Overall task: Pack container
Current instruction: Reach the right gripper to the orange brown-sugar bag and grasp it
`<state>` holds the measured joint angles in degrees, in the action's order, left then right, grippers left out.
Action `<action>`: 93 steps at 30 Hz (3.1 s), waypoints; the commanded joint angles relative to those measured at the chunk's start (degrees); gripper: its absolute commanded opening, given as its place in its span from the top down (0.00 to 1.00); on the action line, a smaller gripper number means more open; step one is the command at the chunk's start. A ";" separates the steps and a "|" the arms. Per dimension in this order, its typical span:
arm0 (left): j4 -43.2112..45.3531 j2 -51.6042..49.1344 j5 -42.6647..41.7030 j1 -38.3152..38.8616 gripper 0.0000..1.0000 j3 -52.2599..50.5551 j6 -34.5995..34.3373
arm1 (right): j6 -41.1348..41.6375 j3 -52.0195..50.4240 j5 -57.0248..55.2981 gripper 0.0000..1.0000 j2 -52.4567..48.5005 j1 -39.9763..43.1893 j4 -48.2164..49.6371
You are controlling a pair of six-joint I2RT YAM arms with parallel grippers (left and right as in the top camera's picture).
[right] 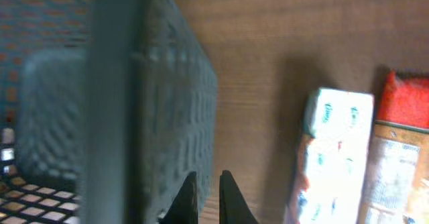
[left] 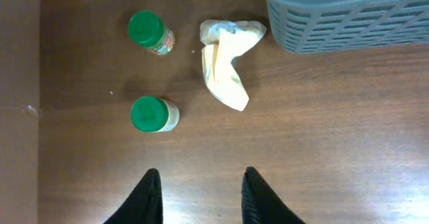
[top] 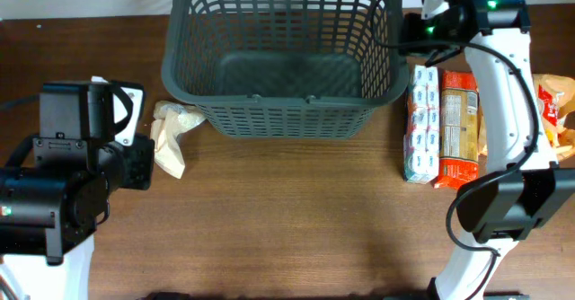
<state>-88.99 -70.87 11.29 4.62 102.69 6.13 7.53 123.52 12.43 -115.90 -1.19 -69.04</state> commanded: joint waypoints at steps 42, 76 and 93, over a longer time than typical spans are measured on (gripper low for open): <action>-1.77 0.17 -0.35 -0.35 0.01 0.48 -0.50 | 2.27 -38.88 -31.95 0.01 -1.11 28.63 31.98; -1.77 0.17 -0.35 -0.28 0.01 0.48 -0.52 | 8.00 -39.06 -24.72 0.96 -15.15 27.89 23.65; -1.77 0.17 -0.35 -0.28 0.01 0.48 -0.50 | 7.78 -17.99 -24.87 0.96 2.60 20.98 14.36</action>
<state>-90.70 -70.87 11.16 4.62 102.69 5.98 15.03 102.17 -12.49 -118.50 20.32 -55.11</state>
